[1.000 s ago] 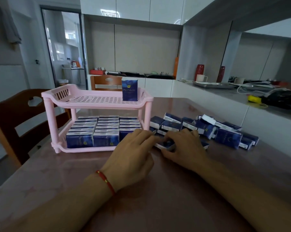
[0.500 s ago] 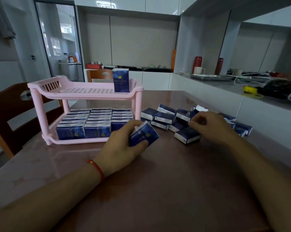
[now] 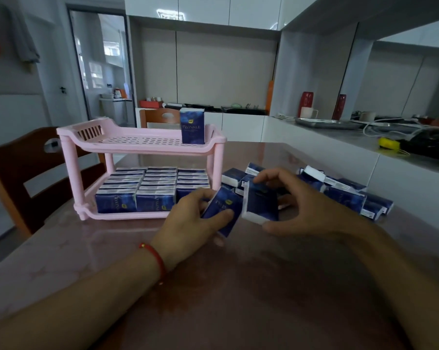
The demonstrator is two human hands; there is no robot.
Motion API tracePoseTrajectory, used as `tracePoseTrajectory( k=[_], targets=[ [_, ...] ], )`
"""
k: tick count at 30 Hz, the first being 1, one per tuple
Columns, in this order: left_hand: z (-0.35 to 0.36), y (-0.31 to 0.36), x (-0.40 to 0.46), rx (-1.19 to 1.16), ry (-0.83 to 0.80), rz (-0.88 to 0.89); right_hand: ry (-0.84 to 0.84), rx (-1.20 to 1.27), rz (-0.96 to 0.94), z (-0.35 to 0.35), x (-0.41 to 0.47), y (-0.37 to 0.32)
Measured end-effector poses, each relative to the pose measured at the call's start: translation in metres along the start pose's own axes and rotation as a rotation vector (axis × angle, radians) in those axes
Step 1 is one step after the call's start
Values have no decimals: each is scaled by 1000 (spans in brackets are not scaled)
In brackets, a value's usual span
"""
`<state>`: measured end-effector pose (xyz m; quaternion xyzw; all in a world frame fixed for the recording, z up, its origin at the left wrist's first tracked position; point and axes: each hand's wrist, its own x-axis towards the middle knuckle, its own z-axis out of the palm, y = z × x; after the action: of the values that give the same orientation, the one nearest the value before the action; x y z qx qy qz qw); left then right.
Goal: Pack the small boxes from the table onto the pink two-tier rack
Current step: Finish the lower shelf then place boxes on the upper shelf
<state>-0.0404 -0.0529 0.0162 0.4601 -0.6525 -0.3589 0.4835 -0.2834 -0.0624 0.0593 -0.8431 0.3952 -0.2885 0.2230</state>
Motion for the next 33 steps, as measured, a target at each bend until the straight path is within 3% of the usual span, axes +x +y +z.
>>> tracePoseTrajectory(
  k=[4,8,14,21,25,29,33],
  targets=[
    [1,4,1,-330,-120,-207,84,-275,-126,37,14,-4],
    [-4,4,-3,-151,-211,-124,123,-435,-201,55,17,4],
    [-11,-1,1,-64,-160,3,197,-83,-113,46,16,-4],
    [-20,12,-3,11,-190,188,277,57,-102,41,21,-15],
    [-28,15,0,-2,-208,254,173,74,-73,26,31,-37],
    [-37,20,1,2,-83,395,139,-89,-119,-2,50,-72],
    [-59,22,5,236,328,627,188,-106,-145,-33,82,-112]
  ],
)
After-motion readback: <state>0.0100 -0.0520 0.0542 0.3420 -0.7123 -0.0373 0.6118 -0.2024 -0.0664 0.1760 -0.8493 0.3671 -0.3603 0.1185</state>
